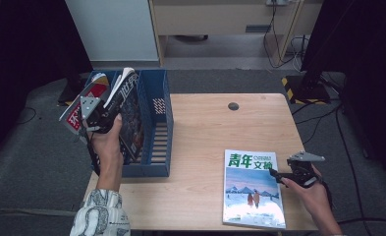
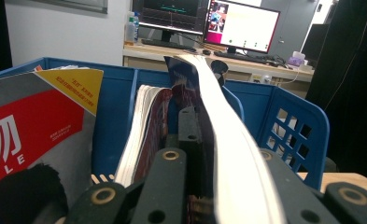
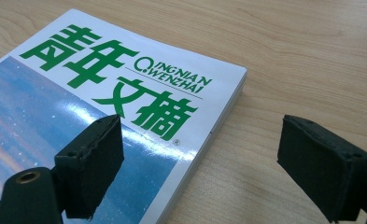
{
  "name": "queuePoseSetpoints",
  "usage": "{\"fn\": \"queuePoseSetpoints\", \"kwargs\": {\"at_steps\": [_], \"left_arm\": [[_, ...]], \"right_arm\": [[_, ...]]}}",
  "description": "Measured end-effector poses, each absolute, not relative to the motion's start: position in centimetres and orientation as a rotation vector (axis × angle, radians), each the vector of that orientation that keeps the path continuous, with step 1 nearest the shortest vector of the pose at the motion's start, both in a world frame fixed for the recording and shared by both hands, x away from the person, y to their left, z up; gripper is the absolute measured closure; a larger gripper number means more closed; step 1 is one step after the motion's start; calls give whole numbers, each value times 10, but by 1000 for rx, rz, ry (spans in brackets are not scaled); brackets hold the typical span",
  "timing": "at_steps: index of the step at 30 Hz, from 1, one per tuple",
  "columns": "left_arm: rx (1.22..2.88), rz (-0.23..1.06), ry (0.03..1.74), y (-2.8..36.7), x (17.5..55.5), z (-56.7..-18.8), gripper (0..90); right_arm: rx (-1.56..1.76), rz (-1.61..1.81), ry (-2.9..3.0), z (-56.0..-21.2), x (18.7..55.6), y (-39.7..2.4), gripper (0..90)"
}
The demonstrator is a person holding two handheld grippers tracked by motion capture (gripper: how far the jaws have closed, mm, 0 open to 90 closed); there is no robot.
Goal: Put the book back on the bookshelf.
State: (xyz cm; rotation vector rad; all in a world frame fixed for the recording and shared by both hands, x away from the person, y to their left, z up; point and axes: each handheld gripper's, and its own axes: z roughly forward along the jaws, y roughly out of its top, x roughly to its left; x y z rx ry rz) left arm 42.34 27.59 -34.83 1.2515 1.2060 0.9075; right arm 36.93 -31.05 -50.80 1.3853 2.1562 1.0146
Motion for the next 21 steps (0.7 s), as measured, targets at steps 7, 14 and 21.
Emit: {"fn": "queuePoseSetpoints", "kwargs": {"at_steps": [7, 14, 21], "left_arm": [[1225, 898, 1201, 280, 417, -341, 826], [1214, 890, 1187, 279, 414, -333, 825], [1226, 896, 1176, 270, 416, -337, 825]], "right_arm": [[1380, 1009, 2162, -509, 370, -310, 146], [1387, 1008, 2158, -509, 369, -309, 146], [1378, 1008, 2162, -509, 370, -310, 146]]}}
